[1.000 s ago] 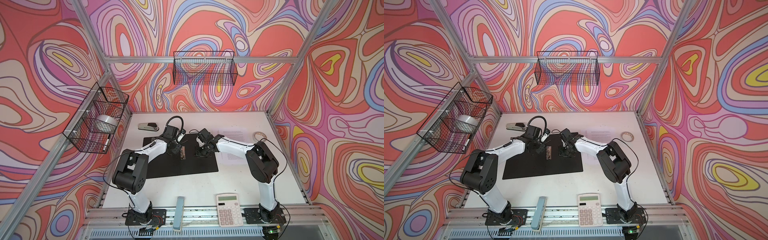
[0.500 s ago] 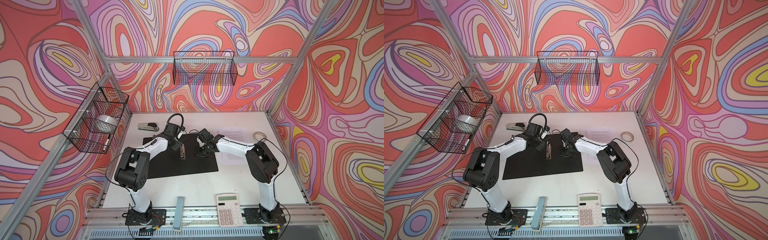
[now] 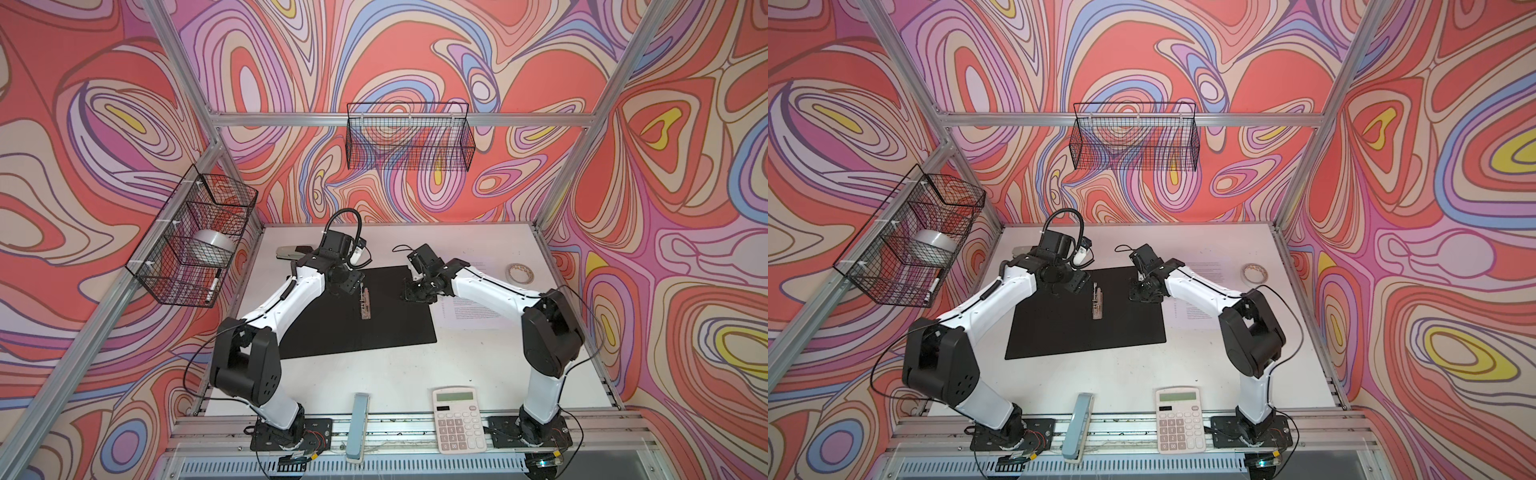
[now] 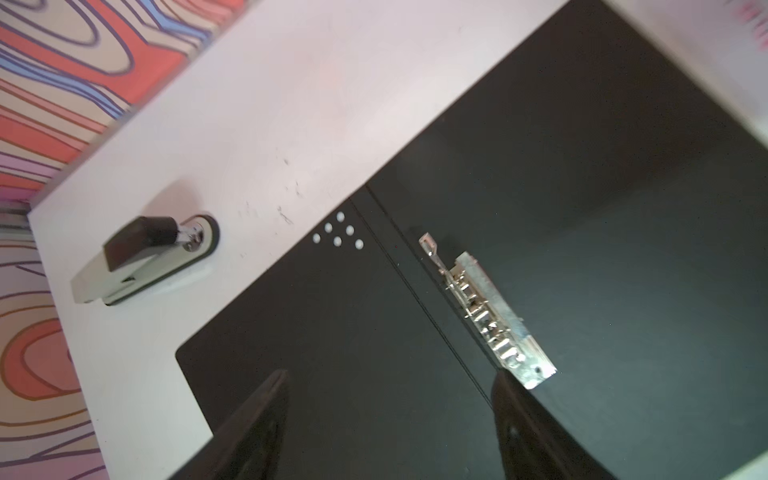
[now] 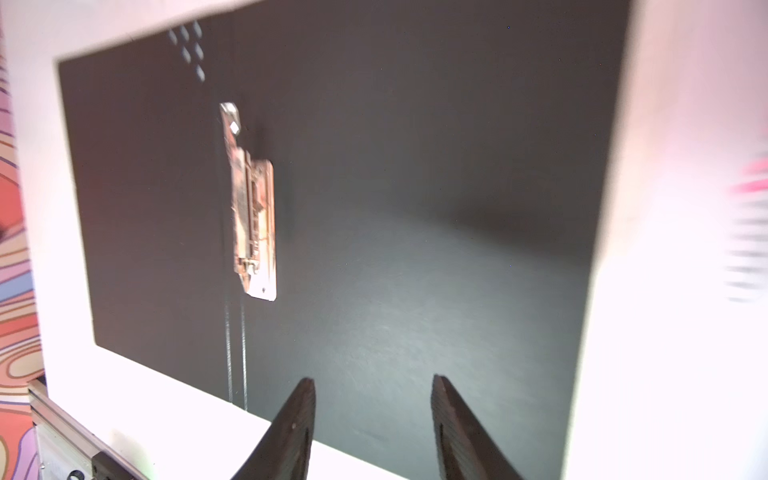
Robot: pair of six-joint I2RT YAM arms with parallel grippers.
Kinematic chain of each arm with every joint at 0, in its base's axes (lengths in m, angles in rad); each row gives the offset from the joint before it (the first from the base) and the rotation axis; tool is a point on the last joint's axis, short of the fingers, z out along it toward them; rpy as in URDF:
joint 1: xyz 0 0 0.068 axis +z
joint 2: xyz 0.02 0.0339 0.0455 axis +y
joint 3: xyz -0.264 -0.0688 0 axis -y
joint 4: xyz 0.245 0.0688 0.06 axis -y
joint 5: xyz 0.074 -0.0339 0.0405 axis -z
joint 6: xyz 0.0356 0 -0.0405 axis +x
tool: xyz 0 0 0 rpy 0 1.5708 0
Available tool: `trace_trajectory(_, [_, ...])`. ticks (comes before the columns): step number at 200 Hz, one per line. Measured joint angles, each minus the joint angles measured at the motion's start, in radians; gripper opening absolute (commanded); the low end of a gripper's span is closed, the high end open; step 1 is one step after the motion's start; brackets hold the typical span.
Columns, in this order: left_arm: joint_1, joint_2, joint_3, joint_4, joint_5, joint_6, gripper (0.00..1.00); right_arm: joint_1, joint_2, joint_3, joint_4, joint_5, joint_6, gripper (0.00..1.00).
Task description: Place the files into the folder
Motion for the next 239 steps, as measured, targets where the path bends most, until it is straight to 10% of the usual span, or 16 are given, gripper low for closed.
trace_trajectory(115, [-0.035, -0.019, 0.133, -0.278, 0.417, -0.104, 0.81, -0.419, -0.345, -0.286, -0.180, 0.102, -0.047, 0.59])
trace_trajectory(239, [-0.055, 0.001, 0.133, -0.278, 0.500, -0.159, 0.81, -0.633, -0.099, -0.307, -0.135, 0.150, -0.074, 0.64])
